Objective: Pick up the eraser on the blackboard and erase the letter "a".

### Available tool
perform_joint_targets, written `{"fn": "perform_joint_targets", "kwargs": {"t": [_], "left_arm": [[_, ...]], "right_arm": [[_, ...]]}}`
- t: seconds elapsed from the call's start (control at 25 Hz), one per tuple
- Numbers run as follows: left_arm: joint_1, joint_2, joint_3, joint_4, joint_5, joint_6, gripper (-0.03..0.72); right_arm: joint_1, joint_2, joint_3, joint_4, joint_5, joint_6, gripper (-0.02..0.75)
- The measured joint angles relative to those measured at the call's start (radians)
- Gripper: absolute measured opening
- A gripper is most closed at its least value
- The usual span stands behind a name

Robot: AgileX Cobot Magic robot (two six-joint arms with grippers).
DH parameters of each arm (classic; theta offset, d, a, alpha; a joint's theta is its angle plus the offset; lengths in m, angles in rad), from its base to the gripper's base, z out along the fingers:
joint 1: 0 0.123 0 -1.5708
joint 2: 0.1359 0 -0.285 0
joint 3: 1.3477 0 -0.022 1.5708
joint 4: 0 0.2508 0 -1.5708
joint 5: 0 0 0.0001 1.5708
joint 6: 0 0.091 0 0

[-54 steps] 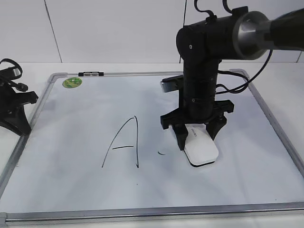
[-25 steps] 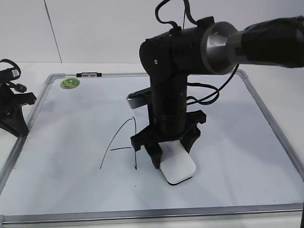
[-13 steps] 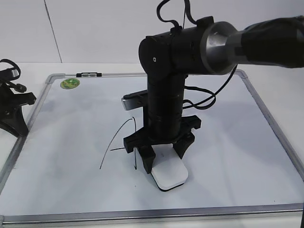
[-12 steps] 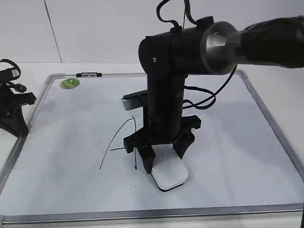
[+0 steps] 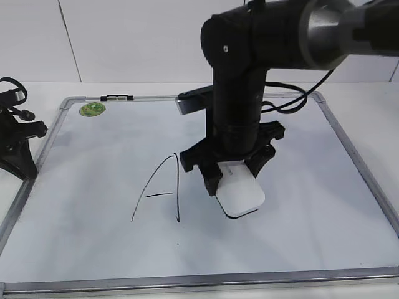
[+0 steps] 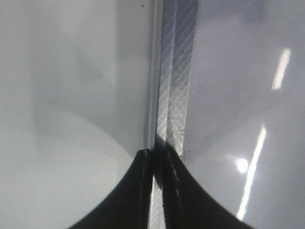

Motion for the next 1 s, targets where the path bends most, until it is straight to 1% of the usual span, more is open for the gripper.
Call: {"fn": "perform_joint_targets", "kwargs": {"t": [0.28, 0.44, 0.68, 0.88, 1.0], "left_arm": [[0.000, 0.000, 0.000, -0.002, 0.000, 0.000, 0.014], [0.000, 0.000, 0.000, -0.006, 0.000, 0.000, 0.014], [0.000, 0.000, 0.000, -0.009, 0.000, 0.000, 0.014], [0.000, 0.000, 0.000, -0.012, 0.000, 0.000, 0.014], [0.000, 0.000, 0.000, -0.012, 0.000, 0.000, 0.014]], "right_arm": [[0.000, -0.067, -0.029, -0.096, 0.003, 0.000, 0.539], [0.000, -0.067, -0.109, -0.136, 0.005, 0.000, 0.539], [0.000, -0.070, -0.241, -0.234, 0.011, -0.008, 0.539], [-0.013, -0.069, -0.257, -0.341, 0.015, -0.018, 0.539], [-0.045, -0.069, -0.257, -0.364, 0.018, -0.016, 0.539]]}}
